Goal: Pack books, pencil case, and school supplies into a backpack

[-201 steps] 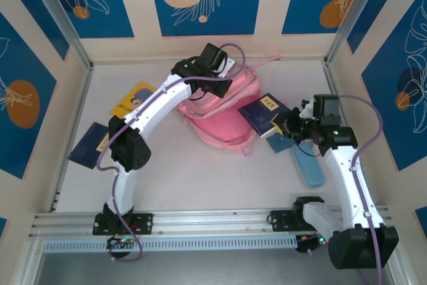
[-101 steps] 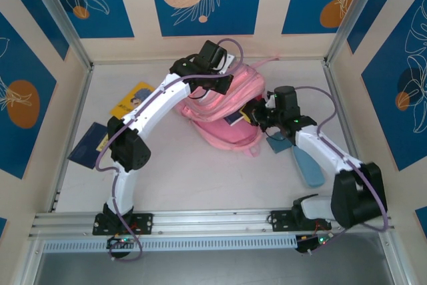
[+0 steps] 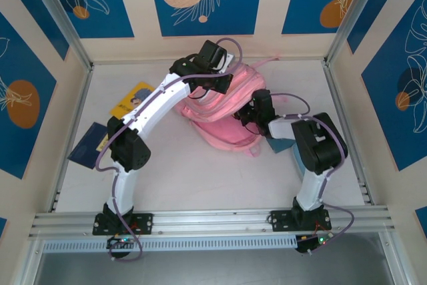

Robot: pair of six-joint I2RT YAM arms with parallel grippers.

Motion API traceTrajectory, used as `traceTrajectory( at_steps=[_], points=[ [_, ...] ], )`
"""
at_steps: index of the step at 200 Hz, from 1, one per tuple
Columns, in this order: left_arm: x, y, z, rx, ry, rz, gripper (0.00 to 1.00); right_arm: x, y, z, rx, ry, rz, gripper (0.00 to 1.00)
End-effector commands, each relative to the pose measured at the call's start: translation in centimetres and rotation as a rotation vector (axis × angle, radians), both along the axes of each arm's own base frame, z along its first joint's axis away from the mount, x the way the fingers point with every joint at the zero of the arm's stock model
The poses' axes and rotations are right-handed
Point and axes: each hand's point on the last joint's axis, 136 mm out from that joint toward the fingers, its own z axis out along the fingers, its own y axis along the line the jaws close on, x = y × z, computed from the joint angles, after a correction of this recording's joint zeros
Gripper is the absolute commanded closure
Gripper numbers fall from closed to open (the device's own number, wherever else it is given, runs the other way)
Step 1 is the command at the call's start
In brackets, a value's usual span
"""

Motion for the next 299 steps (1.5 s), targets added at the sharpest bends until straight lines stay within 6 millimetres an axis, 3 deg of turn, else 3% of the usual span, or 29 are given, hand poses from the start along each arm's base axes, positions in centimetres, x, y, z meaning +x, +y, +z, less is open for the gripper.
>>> traceTrajectory(
  at_steps=[1,17,32,42,59,82,113,166,186,209,227,248,280,299],
  points=[
    [0.3,0.7,7.8,-0.141,-0.136,0.035,1.00,2.9,1.5,1.4,0.089,-0.051,-0.025,0.86],
    [0.3,0.8,7.5,-0.136,-0.126,0.037,1.00,3.8,2.2,0.5,0.105,-0.022,0.002,0.80],
    [0.3,1.1,7.3,-0.128,-0.119,0.041,1.00,3.9,2.4,-0.1,0.103,-0.002,0.022,0.62],
    [0.4,1.2,7.1,-0.123,-0.114,0.046,1.00,3.5,2.3,-0.3,0.098,0.018,0.028,0.51],
    [0.7,1.6,6.8,-0.116,-0.105,0.061,1.00,2.1,1.5,-0.4,0.090,0.033,0.031,0.43],
    [0.9,1.9,6.3,-0.113,-0.092,0.066,1.00,-0.9,0.3,0.0,0.082,0.056,0.070,0.42],
    [1.1,2.0,5.0,-0.095,-0.063,0.068,1.00,-6.1,-1.7,0.3,0.029,0.075,0.141,0.48],
    [0.9,2.4,1.9,-0.066,-0.005,0.082,1.00,-14.4,-8.0,0.5,-0.189,0.130,0.086,0.55],
    [0.6,2.9,0.5,-0.060,0.024,0.106,0.83,-16.1,-10.7,2.4,-0.328,0.105,0.046,0.54],
    [0.1,3.7,-1.2,-0.076,0.066,0.151,0.57,-17.1,-13.0,5.4,-0.453,0.060,0.015,0.50],
    [-0.2,5.3,-2.3,-0.080,0.095,0.211,0.40,-17.5,-14.0,7.5,-0.543,0.038,0.025,0.44],
    [-0.2,8.7,-3.9,-0.071,0.120,0.303,0.23,-17.4,-14.4,9.6,-0.614,0.011,0.047,0.34],
    [-0.4,16.4,-7.0,-0.033,0.147,0.464,0.02,-16.9,-13.3,11.0,-0.603,-0.015,0.104,0.22],
    [-0.7,21.1,-9.1,0.006,0.175,0.541,0.00,-16.6,-12.1,10.9,-0.571,-0.019,0.138,0.18]
  ],
)
